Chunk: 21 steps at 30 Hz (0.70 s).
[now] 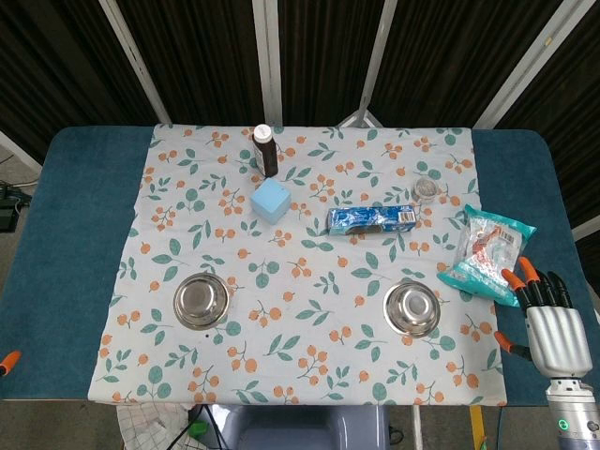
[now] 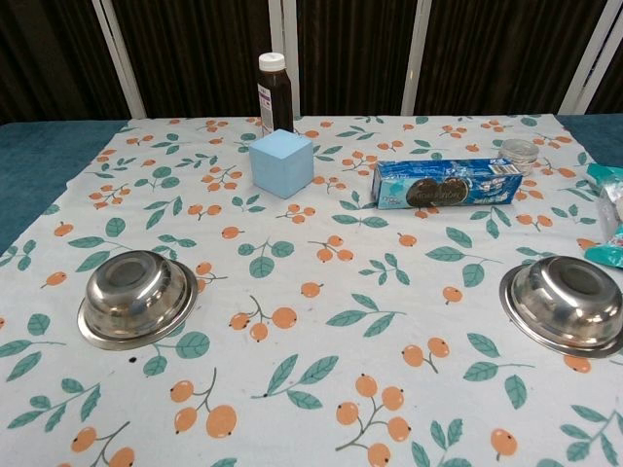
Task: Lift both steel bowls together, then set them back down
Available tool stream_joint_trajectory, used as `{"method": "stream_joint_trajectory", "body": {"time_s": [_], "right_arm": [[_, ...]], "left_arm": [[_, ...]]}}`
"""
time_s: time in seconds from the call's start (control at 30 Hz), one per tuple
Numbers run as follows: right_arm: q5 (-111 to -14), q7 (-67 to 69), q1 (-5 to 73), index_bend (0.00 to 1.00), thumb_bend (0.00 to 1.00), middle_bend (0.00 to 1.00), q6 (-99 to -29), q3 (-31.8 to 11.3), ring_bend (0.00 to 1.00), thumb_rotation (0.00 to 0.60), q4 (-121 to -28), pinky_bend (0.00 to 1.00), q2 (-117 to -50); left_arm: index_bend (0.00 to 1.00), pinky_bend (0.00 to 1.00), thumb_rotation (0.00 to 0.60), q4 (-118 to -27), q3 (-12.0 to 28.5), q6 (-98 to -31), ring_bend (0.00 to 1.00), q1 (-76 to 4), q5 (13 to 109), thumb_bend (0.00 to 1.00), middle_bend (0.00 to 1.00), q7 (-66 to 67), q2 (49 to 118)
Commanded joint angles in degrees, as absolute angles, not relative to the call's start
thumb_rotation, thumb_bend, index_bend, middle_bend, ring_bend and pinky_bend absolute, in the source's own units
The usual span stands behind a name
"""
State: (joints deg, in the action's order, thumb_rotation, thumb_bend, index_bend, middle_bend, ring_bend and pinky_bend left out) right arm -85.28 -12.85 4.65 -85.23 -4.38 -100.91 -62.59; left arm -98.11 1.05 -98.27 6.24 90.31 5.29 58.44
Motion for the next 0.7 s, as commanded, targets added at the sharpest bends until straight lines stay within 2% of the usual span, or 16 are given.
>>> {"method": "stream_joint_trajectory", "body": {"time_s": [0.03, 0.37, 0.7], "right_arm": [[-85.2, -13.4, 5.2, 0.2, 0.07, 0.01, -84.2, -4.3, 0.12, 0.6, -100.7, 0.1, -63.0], [-85.2, -11.9, 5.1, 0.2, 0.07, 0.01, -84.2, -4.1, 0.12, 0.6, -101.3, 0.1, -63.2], [-85.2, -8.4, 5.3, 0.2, 0.07, 0.02, -82.1, -2.9, 0.12, 0.6, -104.0, 0.1, -62.4]], "left_arm": [[0.05, 0.15, 0.6, -98.0, 0.9, -98.7, 0.0, 6.6, 90.5, 0.01, 0.0, 5.1, 58.4], [0.05, 0.15, 0.6, -96.4, 1.0, -100.9, 0.0, 6.5, 93.8, 0.03, 0.0, 6.3, 59.5], [0.05, 0.15, 0.6, -96.4, 1.6, -101.1, 0.0, 6.7, 92.6, 0.03, 0.0, 4.6, 59.4]]}}
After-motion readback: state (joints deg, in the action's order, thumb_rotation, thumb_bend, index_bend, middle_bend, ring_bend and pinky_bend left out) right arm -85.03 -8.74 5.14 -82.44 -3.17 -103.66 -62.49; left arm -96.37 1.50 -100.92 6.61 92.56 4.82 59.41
